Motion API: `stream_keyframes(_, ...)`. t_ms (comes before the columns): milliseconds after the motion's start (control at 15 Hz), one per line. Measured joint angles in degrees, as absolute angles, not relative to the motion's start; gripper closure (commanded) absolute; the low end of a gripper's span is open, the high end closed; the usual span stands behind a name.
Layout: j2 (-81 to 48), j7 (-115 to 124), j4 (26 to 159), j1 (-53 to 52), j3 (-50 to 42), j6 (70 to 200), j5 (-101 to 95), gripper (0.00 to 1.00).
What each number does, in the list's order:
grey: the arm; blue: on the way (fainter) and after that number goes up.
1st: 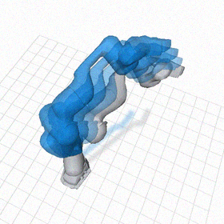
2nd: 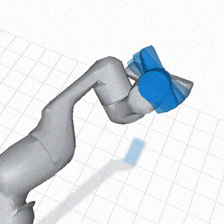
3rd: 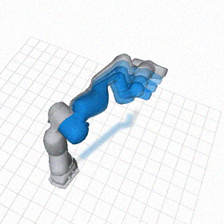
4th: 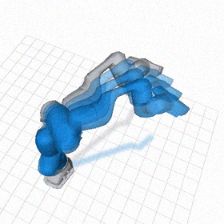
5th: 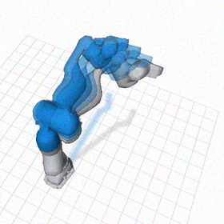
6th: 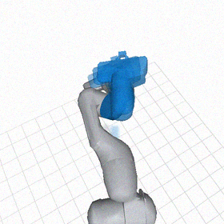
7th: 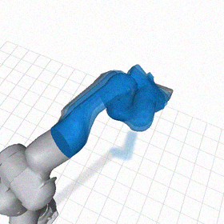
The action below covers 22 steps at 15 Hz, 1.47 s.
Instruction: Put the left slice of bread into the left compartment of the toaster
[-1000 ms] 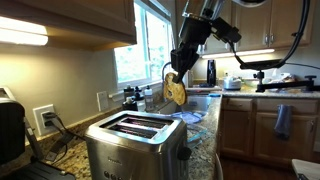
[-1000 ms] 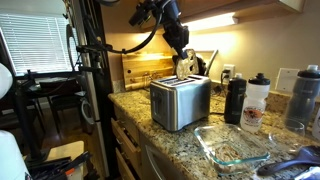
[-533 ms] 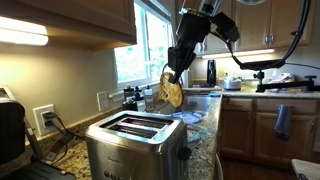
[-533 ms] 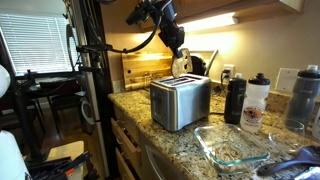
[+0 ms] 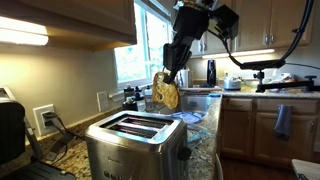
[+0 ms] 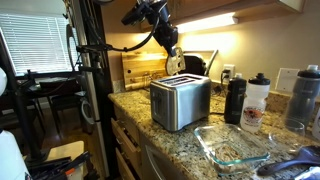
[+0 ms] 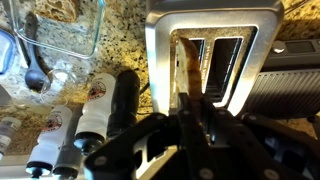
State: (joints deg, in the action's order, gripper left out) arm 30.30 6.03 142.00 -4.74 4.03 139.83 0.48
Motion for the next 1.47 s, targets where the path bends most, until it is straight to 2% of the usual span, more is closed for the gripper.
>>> stream_keyframes(400,29.27,4.73,140.84,-6.88,4.81,138.62,1.43,0.92)
stream_keyframes(1000,26.93,6.14,139.31,-9.68,12.11,136.86,2.14,0.92)
stream_keyframes(1467,24.08,9.05,139.04,-9.54,13.71,136.85,0.72,0.92)
